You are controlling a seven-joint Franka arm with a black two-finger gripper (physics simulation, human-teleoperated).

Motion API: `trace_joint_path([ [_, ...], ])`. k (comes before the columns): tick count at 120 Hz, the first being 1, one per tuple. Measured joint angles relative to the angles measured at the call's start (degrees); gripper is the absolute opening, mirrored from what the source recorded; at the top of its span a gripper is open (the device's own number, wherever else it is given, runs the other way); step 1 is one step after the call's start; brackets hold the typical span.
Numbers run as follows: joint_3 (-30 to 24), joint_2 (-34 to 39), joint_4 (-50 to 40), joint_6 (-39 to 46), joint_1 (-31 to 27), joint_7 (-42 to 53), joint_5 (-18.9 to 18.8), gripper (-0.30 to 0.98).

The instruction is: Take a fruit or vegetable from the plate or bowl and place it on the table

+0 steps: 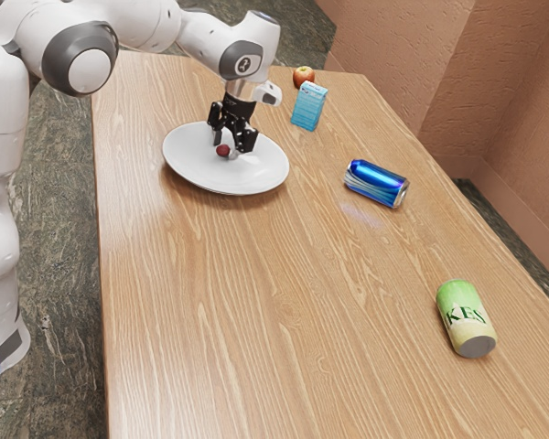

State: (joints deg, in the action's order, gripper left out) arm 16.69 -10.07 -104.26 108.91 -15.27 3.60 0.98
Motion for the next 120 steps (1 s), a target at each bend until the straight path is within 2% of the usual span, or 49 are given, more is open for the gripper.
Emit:
trace_joint_path([
  [55,0.0,-0.3,0.0,0.2,-0.4,-0.1,-0.1,0.18],
  [102,0.0,-0.1,0.1,0.3,-0.4,-0.3,-0.3,0.16],
  [120,-0.3,3.7,0.6,-0.4,0.4,-0.3,-0.3,0.15],
])
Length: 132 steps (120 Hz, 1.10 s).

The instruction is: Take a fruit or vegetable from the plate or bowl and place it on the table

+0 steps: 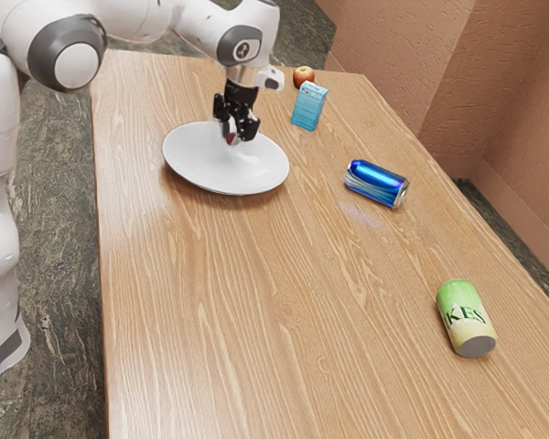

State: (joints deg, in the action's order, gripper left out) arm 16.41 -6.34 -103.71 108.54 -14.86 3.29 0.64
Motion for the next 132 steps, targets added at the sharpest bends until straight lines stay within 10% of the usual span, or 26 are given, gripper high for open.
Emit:
trace_joint_path([
  [72,-0.2,7.1,-0.3,-5.3,31.1,-2.6,0.0,0.16],
  [92,-0.1,5.1,-0.1,-4.7,38.5,-3.4,0.2,0.42],
  [132,5.2,5.5,7.8,-7.5,37.0,9.4,-0.4,0.66],
])
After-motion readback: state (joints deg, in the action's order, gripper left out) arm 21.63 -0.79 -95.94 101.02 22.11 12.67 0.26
